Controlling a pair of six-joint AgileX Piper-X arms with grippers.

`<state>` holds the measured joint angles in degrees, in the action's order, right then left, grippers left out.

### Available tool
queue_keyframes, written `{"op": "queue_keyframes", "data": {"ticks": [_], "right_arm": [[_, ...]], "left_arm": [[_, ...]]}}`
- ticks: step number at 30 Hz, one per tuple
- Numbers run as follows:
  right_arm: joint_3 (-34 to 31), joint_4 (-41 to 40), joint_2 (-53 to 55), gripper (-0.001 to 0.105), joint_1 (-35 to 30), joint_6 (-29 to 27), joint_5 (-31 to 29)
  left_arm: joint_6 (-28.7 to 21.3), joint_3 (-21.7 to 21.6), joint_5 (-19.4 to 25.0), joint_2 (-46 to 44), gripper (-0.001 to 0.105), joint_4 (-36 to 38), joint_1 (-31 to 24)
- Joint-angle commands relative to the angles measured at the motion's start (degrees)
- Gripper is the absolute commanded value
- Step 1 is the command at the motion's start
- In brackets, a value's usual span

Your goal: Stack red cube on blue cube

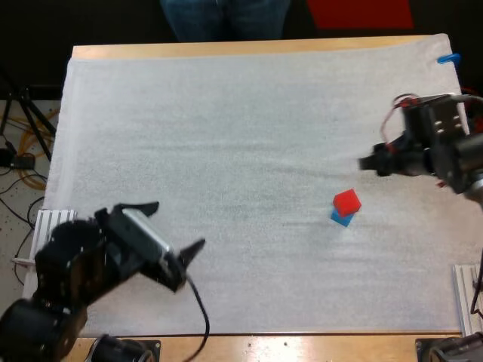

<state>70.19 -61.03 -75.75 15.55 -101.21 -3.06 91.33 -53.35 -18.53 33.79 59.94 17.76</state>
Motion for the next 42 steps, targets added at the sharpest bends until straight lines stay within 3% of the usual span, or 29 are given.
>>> {"op": "queue_keyframes", "data": {"ticks": [1,6,11,19,33,42], "right_arm": [[0.4,0.4,1.0,0.059,-2.5,-1.3,0.3],[0.4,0.4,3.8,0.059,-10.2,-2.6,0.8],[0.4,0.3,8.8,0.059,-12.7,-3.0,0.7],[-0.1,-0.8,19.8,0.059,-12.7,-3.2,-1.6],[-20.2,1.9,51.4,0.059,-12.7,-0.8,-4.0],[-27.1,1.6,71.9,0.059,-12.7,0.1,-5.2]], "left_arm": [[-0.1,-0.3,0.5,0.3,0.087,-1.8,-1.7],[-0.3,-0.3,-1.7,1.1,0.087,-4.6,-13.2],[-0.3,-0.5,-3.2,1.1,0.087,-4.6,-20.5],[-0.3,-0.5,-4.8,0.2,0.087,-3.3,-20.6],[-1.9,-0.5,-5.8,-9.7,0.087,0.8,-20.6],[-4.4,2.1,-5.8,-22.7,0.087,5.0,-20.6]]}}
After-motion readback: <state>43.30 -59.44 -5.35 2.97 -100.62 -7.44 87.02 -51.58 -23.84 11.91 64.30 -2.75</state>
